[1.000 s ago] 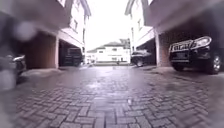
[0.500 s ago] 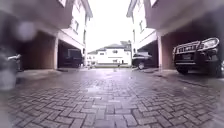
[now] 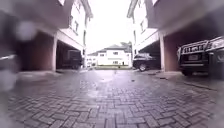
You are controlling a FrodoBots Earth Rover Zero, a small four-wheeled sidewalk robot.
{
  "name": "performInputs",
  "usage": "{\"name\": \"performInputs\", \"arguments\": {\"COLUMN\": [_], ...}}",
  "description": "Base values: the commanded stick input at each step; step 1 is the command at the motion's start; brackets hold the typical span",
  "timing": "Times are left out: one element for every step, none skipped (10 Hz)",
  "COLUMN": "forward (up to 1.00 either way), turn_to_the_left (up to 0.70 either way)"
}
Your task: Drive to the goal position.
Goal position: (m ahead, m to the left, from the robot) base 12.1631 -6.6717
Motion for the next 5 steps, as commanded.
{"name": "performInputs", "arguments": {"forward": [0.7,0.7,0.7,0.7,0.7], "turn_to_the_left": [0.0,0.0,0.0,0.0,0.0]}}
